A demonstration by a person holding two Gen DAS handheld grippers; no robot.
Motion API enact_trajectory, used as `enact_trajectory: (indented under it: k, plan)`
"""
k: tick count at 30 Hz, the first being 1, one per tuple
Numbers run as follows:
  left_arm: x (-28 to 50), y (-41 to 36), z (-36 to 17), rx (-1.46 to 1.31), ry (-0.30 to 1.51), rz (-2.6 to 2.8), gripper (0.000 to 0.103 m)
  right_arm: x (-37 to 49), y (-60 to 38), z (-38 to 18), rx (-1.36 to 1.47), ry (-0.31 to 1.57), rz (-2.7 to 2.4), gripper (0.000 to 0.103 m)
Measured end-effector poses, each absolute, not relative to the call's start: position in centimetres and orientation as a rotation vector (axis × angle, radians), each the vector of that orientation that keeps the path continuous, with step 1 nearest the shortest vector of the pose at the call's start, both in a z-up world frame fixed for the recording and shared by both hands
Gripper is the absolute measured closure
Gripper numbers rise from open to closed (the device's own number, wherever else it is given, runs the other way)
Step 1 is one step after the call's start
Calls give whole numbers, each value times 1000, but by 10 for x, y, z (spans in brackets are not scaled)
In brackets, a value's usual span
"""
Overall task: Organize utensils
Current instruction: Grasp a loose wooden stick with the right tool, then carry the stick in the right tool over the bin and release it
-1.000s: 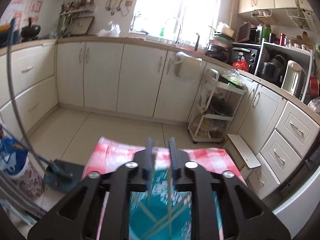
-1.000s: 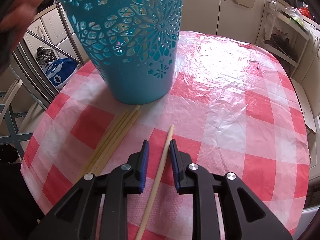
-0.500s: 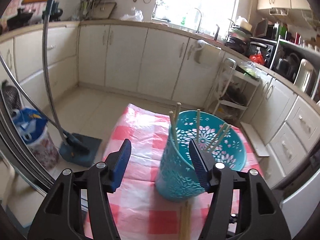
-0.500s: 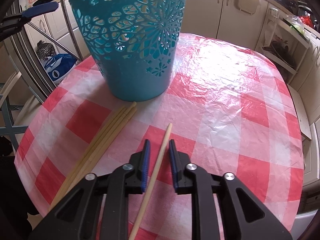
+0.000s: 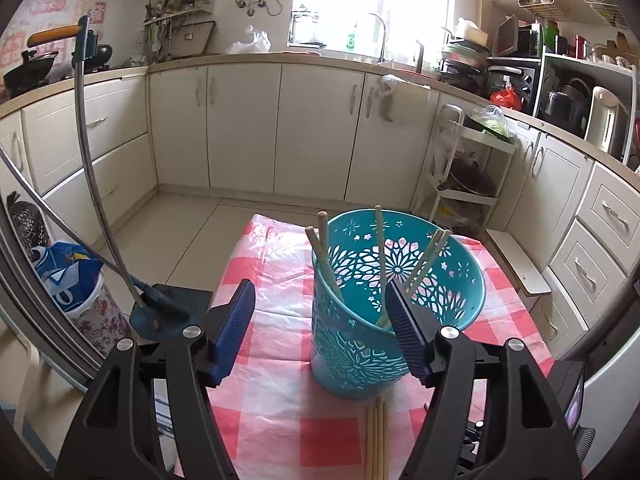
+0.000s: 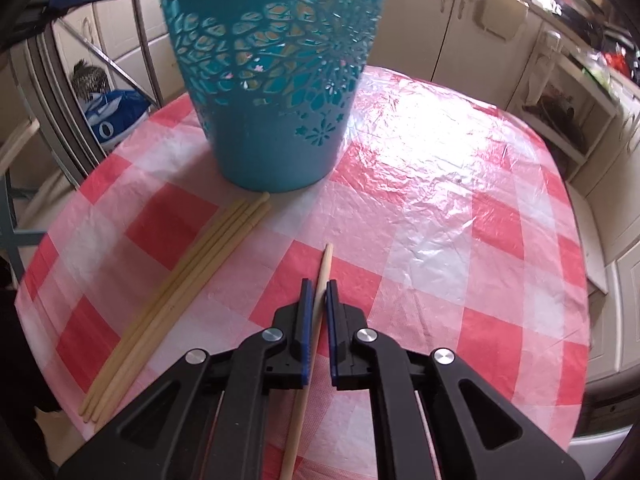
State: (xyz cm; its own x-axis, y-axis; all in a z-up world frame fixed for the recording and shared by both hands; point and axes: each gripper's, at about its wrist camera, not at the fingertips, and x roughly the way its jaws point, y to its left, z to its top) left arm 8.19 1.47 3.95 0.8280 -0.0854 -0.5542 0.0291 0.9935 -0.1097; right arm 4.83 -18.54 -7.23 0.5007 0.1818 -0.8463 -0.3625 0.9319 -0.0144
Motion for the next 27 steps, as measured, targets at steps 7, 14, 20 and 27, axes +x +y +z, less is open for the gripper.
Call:
enact_trajectory:
  k: [7,14,20,27]
  plan:
    - [83,13,40,-95,596,-57,37,51,-203,-63,3,1000,423,97]
    - [84,14,39,-90,605,-52,34,52,-215,-54,177,977,533,97]
    - [85,20,38,-100,610,-39,32,47,-229,-34,386,889,691,97]
    - [88,28,37,-132,623,-36,30,46,-250,6,595,731,808,97]
